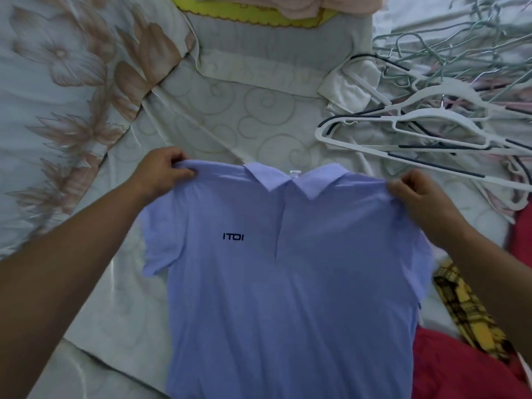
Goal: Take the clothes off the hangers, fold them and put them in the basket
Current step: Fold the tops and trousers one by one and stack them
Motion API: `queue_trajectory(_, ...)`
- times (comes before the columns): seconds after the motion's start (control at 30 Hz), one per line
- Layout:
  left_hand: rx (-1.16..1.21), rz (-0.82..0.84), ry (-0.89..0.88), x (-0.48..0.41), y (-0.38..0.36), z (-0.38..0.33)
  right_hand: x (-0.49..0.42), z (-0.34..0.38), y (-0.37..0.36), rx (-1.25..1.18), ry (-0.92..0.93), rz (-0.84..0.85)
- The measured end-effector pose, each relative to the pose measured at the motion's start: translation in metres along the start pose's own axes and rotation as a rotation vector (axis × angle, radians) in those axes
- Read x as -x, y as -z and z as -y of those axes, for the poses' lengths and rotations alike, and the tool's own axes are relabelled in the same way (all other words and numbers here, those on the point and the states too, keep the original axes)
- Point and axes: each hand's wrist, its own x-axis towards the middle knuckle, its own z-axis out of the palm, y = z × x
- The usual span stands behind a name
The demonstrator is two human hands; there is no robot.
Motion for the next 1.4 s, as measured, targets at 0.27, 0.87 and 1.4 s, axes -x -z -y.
queue_trajectory(0.27, 0.074, -0.28, 0.14, 0.011, -0.018, 0.013, -0.022, 0.008, 0.004, 0.245, 0.089, -0.179)
queue_trajectory(0.87, 0.649, -0.203, 0.644, 0.207, -0.102, 0.085, 0.181, -0.071, -0.043, -0.212, -0.556, 0.028)
queue_trajectory(1.4, 0.386, -0.099, 0.659, 0.316, -0.09, 0.128, 0.272, -0.109, -0.024, -0.154, -0.493, 0.028)
